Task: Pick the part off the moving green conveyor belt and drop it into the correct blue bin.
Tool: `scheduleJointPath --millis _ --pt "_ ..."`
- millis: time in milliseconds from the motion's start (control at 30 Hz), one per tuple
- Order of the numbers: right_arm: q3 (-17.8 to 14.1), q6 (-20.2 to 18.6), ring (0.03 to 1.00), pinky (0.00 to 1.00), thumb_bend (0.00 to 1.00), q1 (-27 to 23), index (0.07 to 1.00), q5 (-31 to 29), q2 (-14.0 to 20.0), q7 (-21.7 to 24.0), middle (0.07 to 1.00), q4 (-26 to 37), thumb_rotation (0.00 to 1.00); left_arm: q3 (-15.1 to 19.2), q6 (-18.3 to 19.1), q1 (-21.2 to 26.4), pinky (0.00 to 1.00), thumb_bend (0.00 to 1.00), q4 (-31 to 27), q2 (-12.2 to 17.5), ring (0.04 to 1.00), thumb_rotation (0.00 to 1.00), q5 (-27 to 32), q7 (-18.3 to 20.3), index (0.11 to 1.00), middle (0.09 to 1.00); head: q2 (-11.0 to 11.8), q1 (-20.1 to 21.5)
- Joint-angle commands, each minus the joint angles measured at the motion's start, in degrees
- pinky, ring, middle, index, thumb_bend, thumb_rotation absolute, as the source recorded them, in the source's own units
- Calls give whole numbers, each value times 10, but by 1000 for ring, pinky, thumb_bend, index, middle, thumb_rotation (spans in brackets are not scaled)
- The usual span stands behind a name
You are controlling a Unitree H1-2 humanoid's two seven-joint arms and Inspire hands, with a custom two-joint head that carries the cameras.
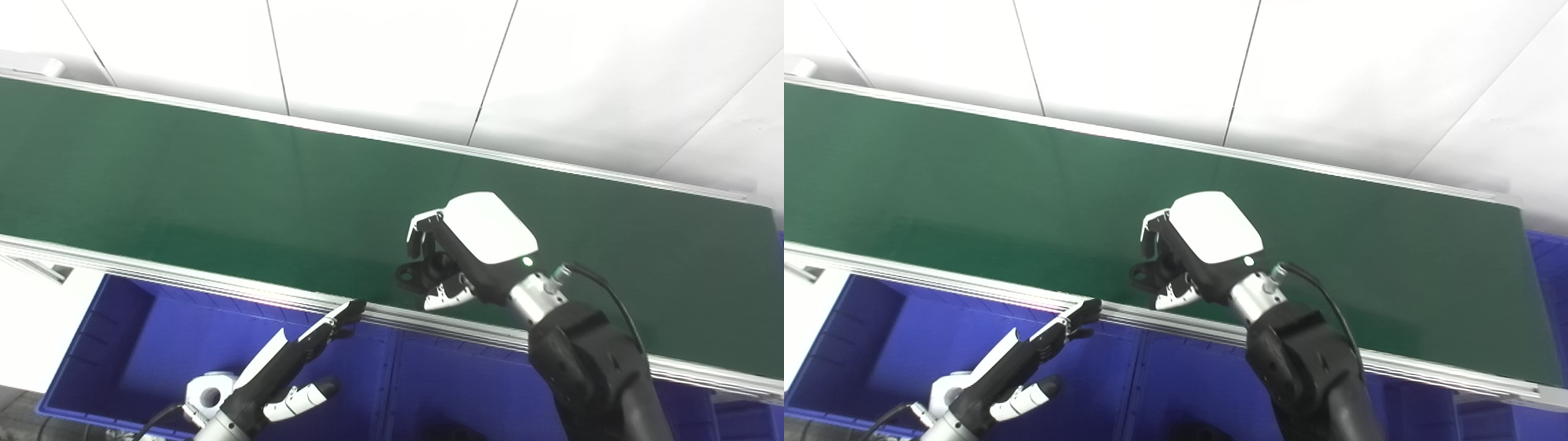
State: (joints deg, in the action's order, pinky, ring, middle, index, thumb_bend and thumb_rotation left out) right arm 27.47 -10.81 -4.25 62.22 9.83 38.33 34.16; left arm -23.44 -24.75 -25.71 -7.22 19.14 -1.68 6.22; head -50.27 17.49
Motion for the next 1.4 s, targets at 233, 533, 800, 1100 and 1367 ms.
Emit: scheduleJointPath --millis 233,533,800,1100,1367 --pt "-8 8 262 202 530 176 484 1 -28 -36 473 40 0 25 -22 -5 906 583 -20 -11 948 906 20 36 950 972 -32 11" --pt "-13 49 304 288 525 268 502 -22 -9 -139 441 -14 0 54 -22 -12 899 581 -50 -13 948 939 18 56 944 968 -71 36" --pt "-12 66 280 203 523 262 507 -10 12 -227 420 -96 0 72 59 -47 895 593 -122 -17 949 899 47 61 918 954 -99 49" --pt "16 35 833 874 606 252 782 134 15 -154 816 -103 533 82 72 -50 894 547 -135 -24 942 891 50 68 919 957 -103 48" --pt "-7 20 988 998 683 304 913 113 -23 -139 963 -39 647 84 71 -55 885 530 -140 -24 937 896 39 73 924 955 -100 36"
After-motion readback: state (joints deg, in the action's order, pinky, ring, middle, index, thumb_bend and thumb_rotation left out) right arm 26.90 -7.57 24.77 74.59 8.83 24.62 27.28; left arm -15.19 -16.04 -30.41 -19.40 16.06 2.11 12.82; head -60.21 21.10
